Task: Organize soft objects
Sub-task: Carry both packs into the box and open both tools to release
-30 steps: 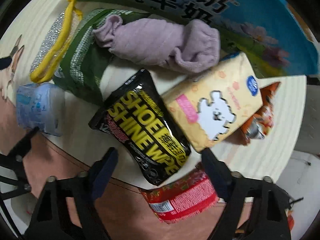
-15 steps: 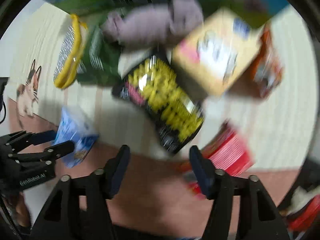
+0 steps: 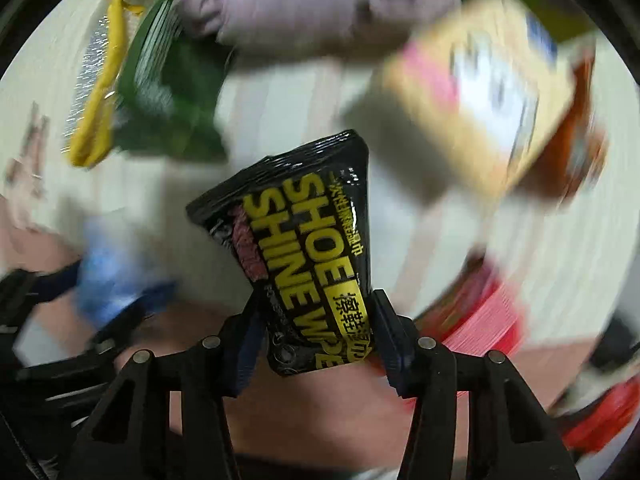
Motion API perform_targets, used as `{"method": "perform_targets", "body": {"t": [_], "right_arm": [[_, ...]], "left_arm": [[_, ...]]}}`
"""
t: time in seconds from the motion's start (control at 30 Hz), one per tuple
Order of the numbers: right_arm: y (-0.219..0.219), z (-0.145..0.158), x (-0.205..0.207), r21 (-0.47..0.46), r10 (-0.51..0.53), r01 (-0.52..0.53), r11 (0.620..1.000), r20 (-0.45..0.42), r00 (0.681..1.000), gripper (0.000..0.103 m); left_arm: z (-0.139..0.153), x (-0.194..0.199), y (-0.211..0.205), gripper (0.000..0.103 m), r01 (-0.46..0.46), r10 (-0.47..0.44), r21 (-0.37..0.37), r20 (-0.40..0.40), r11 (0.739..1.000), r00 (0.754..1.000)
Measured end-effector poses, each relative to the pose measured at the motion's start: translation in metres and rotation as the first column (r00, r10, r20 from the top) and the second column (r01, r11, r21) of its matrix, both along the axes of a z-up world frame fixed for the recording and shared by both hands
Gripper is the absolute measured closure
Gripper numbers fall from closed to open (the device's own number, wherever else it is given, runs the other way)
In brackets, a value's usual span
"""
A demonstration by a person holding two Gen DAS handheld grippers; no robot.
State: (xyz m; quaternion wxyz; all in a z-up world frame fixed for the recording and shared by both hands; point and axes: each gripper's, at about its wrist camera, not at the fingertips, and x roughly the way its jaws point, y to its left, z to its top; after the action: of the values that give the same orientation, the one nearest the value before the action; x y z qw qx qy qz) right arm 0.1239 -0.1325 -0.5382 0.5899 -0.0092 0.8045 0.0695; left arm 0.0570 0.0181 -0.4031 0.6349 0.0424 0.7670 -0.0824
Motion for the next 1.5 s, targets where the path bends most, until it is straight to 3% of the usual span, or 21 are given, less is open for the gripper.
{"method": "perform_targets", "body": {"t": [0.07, 0.13, 0.3, 0.37, 0.43, 0.5, 0.57, 0.63, 0.67, 0.7, 0.9, 1.0, 1.07, 1.2, 1.33, 1.5], "right_arm": [[-0.003, -0.002, -0.011, 0.058, -0.078, 0.08, 0.995, -0.038, 0.996, 0.039], [-0.002, -0.001, -0.015, 0.047, -0.086, 0.086, 0.995, 0.007, 0.996, 0.029], [0.025, -0.009, -0.02, -0.029, -0.028, 0.03, 0.999, 0.07, 0.997, 0.028], [0.039, -0.021, -0.032, -0.054, -0.02, 0.023, 0.998, 0.057, 0.998, 0.031], [0.064, -0.029, -0.043, -0.101, -0.008, 0.016, 0.995, 0.085, 0.996, 0.044], [0.085, -0.032, -0.054, -0.113, -0.004, 0.017, 0.994, 0.107, 0.994, 0.055], [0.094, -0.03, -0.067, -0.112, -0.022, 0.034, 0.993, 0.101, 0.995, 0.058], [0.098, -0.015, -0.076, -0.093, -0.052, 0.062, 0.994, 0.103, 0.993, 0.06], [0.084, 0.014, -0.062, -0.079, -0.067, 0.076, 0.994, 0.106, 0.992, 0.06], [0.075, 0.022, -0.064, -0.069, -0.076, 0.084, 0.994, 0.111, 0.991, 0.06], [0.07, 0.09, -0.076, 0.063, -0.161, 0.151, 0.987, 0.198, 0.967, 0.061], [0.068, 0.149, -0.069, 0.13, -0.198, 0.169, 0.977, 0.261, 0.945, 0.061], [0.025, 0.21, -0.042, 0.163, -0.213, 0.171, 0.972, 0.294, 0.932, 0.061], [-0.001, 0.278, 0.005, 0.215, -0.229, 0.157, 0.964, 0.37, 0.9, 0.061], [-0.029, 0.306, 0.06, 0.199, -0.229, 0.155, 0.968, 0.431, 0.873, 0.061], [-0.054, 0.293, 0.139, 0.164, -0.245, 0.192, 0.968, 0.429, 0.869, 0.061]], "left_arm": [[-0.002, -0.01, 0.01, 0.045, -0.063, 0.063, -0.02, -0.004, 0.998, 0.998], [-0.002, -0.017, 0.022, 0.046, -0.131, 0.131, -0.036, -0.009, 0.991, 0.991], [-0.001, -0.042, 0.045, 0.044, -0.263, 0.262, -0.074, -0.015, 0.962, 0.965], [-0.015, -0.051, 0.049, 0.041, -0.189, 0.188, -0.045, -0.039, 0.981, 0.981], [-0.013, -0.067, 0.042, 0.044, -0.134, 0.134, -0.021, -0.002, 0.991, 0.991], [-0.008, -0.081, 0.041, 0.057, -0.121, 0.121, -0.017, 0.018, 0.993, 0.992], [0.003, -0.088, 0.034, 0.064, -0.132, 0.133, -0.036, 0.021, 0.991, 0.991], [0.023, -0.099, 0.045, 0.067, -0.16, 0.162, -0.071, 0.022, 0.985, 0.987], [0.022, -0.094, 0.053, 0.068, -0.17, 0.173, -0.086, 0.025, 0.982, 0.985], [0.027, -0.093, 0.057, 0.068, -0.181, 0.185, -0.104, 0.031, 0.978, 0.982], [0.122, -0.119, 0.064, 0.068, -0.228, 0.264, -0.237, 0.131, 0.944, 0.956], [0.157, -0.075, 0.069, 0.068, -0.226, 0.289, -0.313, 0.173, 0.923, 0.942], [0.182, -0.03, 0.075, 0.068, -0.21, 0.294, -0.354, 0.203, 0.911, 0.934], [0.202, 0.044, 0.034, 0.068, -0.193, 0.303, -0.375, 0.259, 0.907, 0.917], [0.207, 0.114, 0.017, 0.068, -0.202, 0.318, -0.38, 0.274, 0.903, 0.907], [0.167, 0.212, 0.003, 0.068, -0.252, 0.346, -0.368, 0.216, 0.895, 0.913]]}}
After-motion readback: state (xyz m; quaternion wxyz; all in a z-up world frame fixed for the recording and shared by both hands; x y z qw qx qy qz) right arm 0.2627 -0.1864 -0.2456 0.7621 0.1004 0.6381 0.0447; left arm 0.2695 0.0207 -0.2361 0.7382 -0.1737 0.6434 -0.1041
